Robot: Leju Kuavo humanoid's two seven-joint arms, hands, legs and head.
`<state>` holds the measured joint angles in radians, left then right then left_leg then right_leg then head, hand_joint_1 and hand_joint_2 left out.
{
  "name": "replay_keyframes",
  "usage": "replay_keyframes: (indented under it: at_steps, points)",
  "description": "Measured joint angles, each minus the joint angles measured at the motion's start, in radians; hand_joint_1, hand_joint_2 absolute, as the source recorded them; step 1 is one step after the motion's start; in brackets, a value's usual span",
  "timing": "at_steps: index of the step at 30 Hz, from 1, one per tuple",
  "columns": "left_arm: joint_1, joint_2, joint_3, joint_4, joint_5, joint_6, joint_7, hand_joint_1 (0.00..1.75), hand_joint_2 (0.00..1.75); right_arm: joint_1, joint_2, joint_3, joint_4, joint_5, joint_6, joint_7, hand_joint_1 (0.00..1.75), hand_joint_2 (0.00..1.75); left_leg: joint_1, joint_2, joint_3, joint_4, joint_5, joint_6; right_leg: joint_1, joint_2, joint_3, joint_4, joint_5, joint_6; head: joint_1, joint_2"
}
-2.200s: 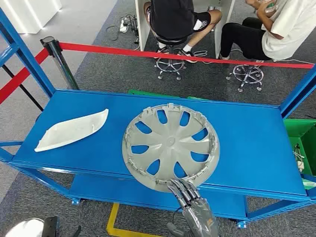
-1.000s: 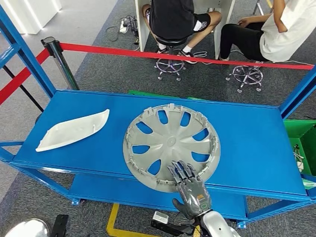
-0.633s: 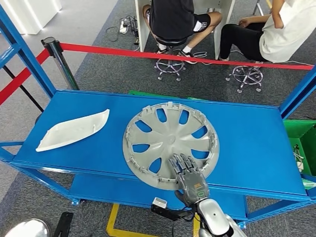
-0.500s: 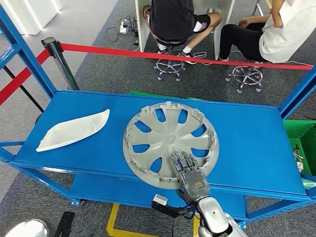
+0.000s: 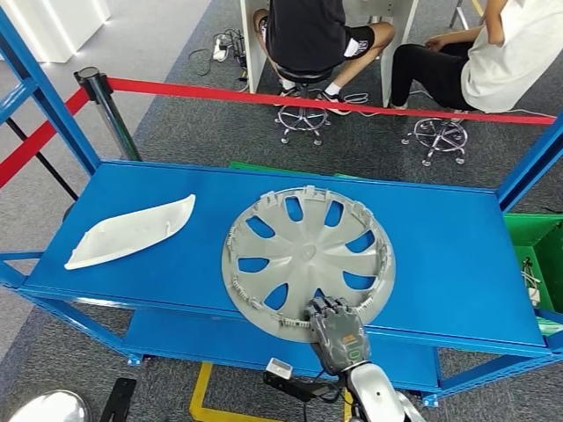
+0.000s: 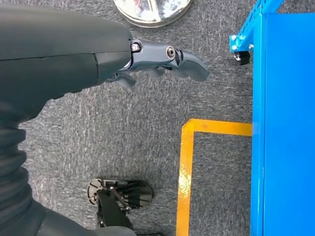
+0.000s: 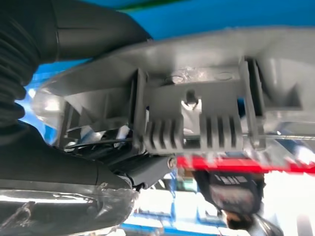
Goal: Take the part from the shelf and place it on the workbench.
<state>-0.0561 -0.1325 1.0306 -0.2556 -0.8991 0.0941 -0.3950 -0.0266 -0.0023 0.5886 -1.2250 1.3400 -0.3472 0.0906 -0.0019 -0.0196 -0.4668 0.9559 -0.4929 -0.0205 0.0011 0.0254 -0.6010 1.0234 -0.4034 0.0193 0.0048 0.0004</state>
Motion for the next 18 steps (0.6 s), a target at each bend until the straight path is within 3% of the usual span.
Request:
replay_keyframes:
  at_steps: [8, 12, 18]
  points:
    - [0.001, -0.004, 0.002, 0.000, 0.002, 0.005, -0.010, 0.00, 1.75, 0.057, -0.030, 0.035, -0.171, -0.003, 0.009, -0.018, 1.75, 1.75, 0.000, 0.000, -0.001, 0.000, 0.000, 0.000, 0.000, 0.000, 0.000, 0.000, 0.000, 0.000, 0.000, 0.000]
    - [0.002, -0.006, 0.011, 0.000, 0.013, 0.005, -0.014, 0.00, 1.75, 0.095, -0.069, 0.067, -0.295, -0.010, 0.002, -0.042, 1.75, 1.75, 0.000, 0.000, -0.001, 0.000, 0.000, 0.000, 0.000, 0.000, 0.000, -0.002, 0.000, 0.000, 0.000, 0.000]
    - [0.003, -0.010, 0.018, 0.000, 0.014, 0.005, -0.014, 0.00, 1.75, 0.113, -0.092, 0.084, -0.356, -0.014, 0.002, -0.044, 1.75, 1.75, 0.000, 0.000, -0.001, 0.000, 0.000, 0.001, 0.000, 0.000, 0.000, -0.002, 0.000, 0.000, 0.000, 0.000]
